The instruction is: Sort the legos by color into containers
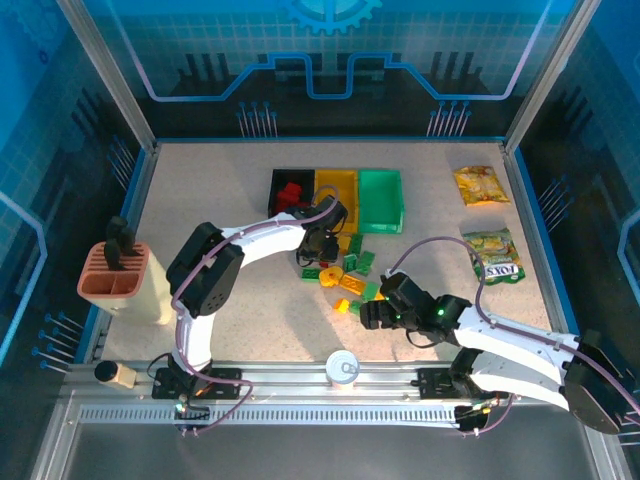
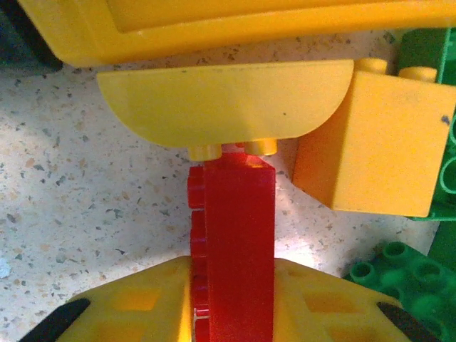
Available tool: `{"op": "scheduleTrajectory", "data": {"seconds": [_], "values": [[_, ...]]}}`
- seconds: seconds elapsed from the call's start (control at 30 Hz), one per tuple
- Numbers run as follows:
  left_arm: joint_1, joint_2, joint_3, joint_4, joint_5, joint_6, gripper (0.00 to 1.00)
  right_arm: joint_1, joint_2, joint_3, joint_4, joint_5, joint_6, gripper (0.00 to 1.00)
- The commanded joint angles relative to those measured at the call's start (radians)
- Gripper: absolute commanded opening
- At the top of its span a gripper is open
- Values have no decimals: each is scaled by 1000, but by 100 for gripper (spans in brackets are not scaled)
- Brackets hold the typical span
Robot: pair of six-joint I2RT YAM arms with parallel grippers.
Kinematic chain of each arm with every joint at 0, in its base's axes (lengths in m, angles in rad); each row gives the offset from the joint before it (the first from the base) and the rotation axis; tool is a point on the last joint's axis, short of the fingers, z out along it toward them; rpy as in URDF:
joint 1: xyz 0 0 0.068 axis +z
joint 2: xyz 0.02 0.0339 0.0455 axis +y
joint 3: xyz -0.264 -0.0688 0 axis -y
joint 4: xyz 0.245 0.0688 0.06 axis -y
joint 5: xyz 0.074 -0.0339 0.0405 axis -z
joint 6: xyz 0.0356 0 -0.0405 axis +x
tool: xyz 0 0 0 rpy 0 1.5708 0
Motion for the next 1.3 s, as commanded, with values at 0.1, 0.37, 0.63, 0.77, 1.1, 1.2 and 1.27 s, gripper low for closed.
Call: {"op": "scheduleTrajectory", "data": {"seconds": [0.1,0.37,0.63,0.77,1.1,1.2,1.27], "values": [[-6,-111,-81,-11,-34,5,26,-6,0,-17,-8,19,12,86],[3,-266,-112,-40,-93,38,25,-6,24,-13,14,9,13,85],[118,-336,-125,-31,-34,54,25,-5,18,-17,6,6,18,85],[190,-358,-129,-6,19,51,25,-6,-11,-28,-2,16,21,85],[293,-231,25,-39,31,99,25,-6,-13,-18,-14,15,21,85],[301,-172,98,-62,25,114,26,-4,-21,-8,-36,20,19,85],[305,-142,134,-70,13,119,26,-6,-32,-6,-48,26,21,85]]}}
